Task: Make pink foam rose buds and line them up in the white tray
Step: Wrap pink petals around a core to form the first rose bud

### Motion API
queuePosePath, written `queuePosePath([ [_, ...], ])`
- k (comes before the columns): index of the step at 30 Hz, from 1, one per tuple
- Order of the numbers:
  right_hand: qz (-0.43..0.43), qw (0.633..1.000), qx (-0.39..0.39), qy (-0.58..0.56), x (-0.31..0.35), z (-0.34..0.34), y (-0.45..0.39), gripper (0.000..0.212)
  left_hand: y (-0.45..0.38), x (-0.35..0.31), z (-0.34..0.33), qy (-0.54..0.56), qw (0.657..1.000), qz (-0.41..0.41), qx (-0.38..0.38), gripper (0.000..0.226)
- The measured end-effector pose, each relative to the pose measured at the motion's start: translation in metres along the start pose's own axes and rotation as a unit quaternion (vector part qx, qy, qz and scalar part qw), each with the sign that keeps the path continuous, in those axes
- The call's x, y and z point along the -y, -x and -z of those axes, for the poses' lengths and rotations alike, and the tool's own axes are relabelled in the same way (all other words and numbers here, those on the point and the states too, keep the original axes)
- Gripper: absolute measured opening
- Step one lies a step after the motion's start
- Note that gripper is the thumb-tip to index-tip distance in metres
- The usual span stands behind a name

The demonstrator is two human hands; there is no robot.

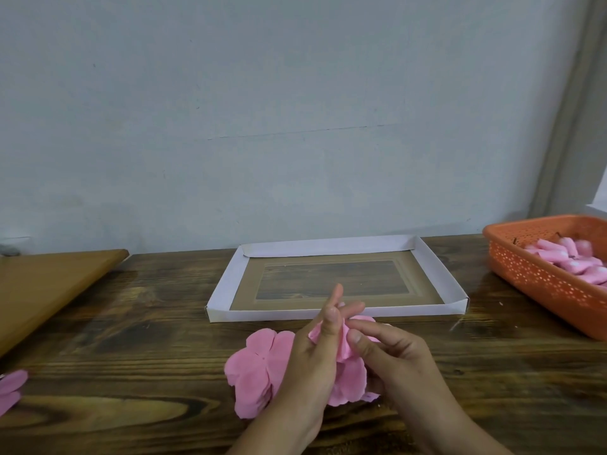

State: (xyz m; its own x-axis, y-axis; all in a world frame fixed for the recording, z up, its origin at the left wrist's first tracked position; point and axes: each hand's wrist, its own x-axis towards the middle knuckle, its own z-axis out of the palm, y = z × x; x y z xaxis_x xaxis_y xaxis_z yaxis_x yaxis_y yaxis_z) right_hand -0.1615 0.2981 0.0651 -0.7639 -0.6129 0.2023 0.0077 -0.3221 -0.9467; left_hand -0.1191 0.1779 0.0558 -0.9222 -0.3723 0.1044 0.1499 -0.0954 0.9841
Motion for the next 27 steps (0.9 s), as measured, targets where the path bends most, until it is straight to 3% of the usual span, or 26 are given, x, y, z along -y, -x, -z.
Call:
queuePosePath([
  [8, -0.028, 0.999, -0.029, 0.010, 0.001, -0.001, 0.000, 0.021, 0.005, -0.007, -0.004, -0.049, 0.997, -0.046, 0.033, 0.083],
  [11, -0.029, 0.999, -0.036, 0.017, 0.001, -0.001, 0.001, 0.021, 0.006, -0.010, -0.004, -0.082, 0.994, -0.054, 0.043, 0.108],
  [14, -0.038, 0.999, -0.035, 0.014, 0.001, 0.001, 0.001, 0.020, 0.007, -0.008, -0.003, -0.081, 0.994, -0.056, 0.053, 0.097],
  [17, -0.042, 0.999, -0.027, 0.011, 0.003, 0.002, 0.001, 0.023, 0.007, -0.006, 0.002, -0.083, 0.992, -0.053, 0.079, 0.114],
  [22, -0.049, 0.999, -0.010, -0.009, 0.005, 0.005, 0.000, 0.024, 0.009, -0.003, 0.006, -0.100, 0.990, -0.070, 0.073, 0.095],
  [24, -0.043, 0.999, -0.019, -0.002, 0.006, 0.006, 0.001, 0.024, 0.010, -0.007, 0.006, -0.186, 0.976, -0.093, 0.058, 0.070],
  [27, -0.031, 0.999, -0.033, -0.002, 0.007, 0.005, 0.003, 0.027, 0.009, -0.008, 0.010, -0.358, 0.922, -0.144, 0.026, 0.060],
])
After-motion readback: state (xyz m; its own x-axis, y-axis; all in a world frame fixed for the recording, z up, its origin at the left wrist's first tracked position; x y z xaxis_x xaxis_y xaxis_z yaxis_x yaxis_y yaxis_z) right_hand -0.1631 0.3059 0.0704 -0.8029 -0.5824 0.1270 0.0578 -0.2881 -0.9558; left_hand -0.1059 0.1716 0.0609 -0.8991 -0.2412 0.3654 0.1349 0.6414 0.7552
